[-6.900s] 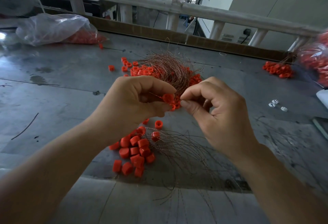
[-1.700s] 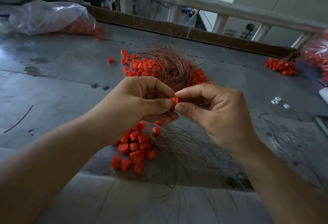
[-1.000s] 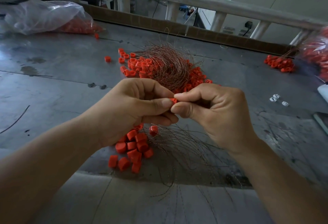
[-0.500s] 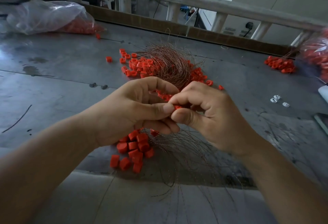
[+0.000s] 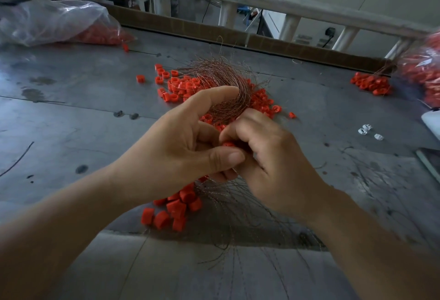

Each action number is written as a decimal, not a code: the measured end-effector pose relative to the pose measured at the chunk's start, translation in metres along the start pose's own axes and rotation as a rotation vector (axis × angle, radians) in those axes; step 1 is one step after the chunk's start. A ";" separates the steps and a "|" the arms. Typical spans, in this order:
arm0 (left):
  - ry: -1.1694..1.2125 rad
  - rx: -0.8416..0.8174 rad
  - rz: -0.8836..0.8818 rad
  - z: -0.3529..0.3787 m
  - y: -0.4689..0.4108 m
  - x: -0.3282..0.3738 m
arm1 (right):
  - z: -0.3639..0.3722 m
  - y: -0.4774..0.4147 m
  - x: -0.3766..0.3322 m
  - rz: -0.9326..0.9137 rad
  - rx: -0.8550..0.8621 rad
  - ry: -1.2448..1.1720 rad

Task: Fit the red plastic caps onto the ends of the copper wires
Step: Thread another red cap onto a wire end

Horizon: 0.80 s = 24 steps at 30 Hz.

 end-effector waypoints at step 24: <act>0.206 0.139 -0.056 -0.035 -0.004 0.005 | -0.010 -0.002 0.017 0.110 0.077 -0.236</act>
Point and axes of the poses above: each hand's wrist, its own y-axis away from the middle knuckle, its own z-axis out of the palm, x = y × z, the point moved 10 cm from there along -y, towards the middle knuckle, and after that the axes turned 9 degrees about -y, right-handed, at the moved point
